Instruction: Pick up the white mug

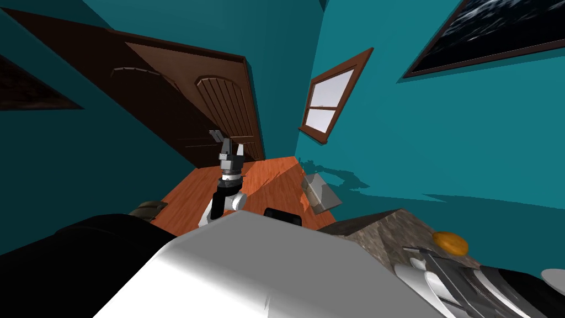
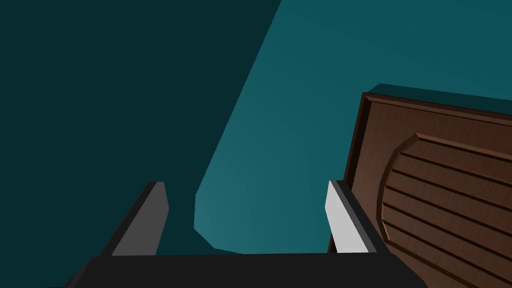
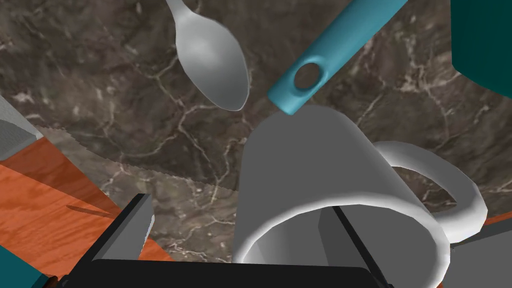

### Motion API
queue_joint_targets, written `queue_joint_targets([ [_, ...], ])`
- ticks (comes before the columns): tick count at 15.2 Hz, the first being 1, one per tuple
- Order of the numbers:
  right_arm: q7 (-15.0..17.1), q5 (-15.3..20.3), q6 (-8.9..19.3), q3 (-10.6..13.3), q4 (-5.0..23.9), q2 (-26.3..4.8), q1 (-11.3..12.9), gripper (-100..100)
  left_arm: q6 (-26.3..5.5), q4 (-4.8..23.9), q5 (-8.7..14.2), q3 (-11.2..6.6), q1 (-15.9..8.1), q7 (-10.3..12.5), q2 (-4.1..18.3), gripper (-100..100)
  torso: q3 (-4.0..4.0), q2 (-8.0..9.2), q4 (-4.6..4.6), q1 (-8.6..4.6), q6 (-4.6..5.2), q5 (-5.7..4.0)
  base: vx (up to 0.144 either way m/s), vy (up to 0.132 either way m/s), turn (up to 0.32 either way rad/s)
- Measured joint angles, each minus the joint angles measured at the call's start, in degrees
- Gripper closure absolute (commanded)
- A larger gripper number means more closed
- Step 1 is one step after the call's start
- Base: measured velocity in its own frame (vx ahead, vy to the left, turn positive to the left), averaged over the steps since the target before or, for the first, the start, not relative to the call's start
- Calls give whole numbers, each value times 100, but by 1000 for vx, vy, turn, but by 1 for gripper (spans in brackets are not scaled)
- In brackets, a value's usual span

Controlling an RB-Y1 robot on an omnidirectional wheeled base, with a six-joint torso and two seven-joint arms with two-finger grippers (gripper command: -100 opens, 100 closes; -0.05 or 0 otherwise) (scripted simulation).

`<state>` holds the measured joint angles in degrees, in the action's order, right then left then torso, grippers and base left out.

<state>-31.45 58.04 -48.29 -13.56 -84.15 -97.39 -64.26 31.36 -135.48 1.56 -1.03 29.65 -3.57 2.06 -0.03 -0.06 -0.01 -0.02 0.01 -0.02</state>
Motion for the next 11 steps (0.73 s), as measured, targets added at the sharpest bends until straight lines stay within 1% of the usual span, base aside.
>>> queue_joint_targets([
  [1, -10, -3, 19, 25, 1, 6, 11, 100, 0, 0, 0, 0, 0, 0, 0, 0, 1, 1, 0, 2, 0, 1, 0, 0, 0],
  [5, -5, -4, 19, 25, 4, 8, 8, 100, 0, 0, 0, 0, 0, 0, 0, 0, 2, 4, 1, 4, -4, 0, 0, 0, -4],
  [6, -3, -5, 19, 26, 5, 9, 8, 100, 0, 0, 0, 0, 0, 0, 0, 0, 3, 4, 2, 4, -5, 0, -12, 8, -95],
  [7, 8, -36, -14, 39, 29, -65, 61, 100, 0, 0, 0, 0, 0, 0, 0, 0, 4, 6, 3, 7, -6, 4, -26, 16, -163],
  [8, 18, -95, -79, 85, 86, -181, 173, 100, 0, 0, 0, 0, 0, 0, 0, 0, 6, 9, 4, 11, -5, 7, -23, 16, -102],
  [10, 56, -97, -194, -95, 98, -266, 98, 100, 0, 0, 0, 0, 0, 0, 0, 0, 9, 14, 4, 17, -6, 9, -23, 18, -85],
  [11, 84, -115, -260, -158, 110, -347, 99, 100, 0, 0, 0, 0, 0, 0, 0, 0, 9, 14, 5, 20, -8, 11, -14, 12, -36],
])
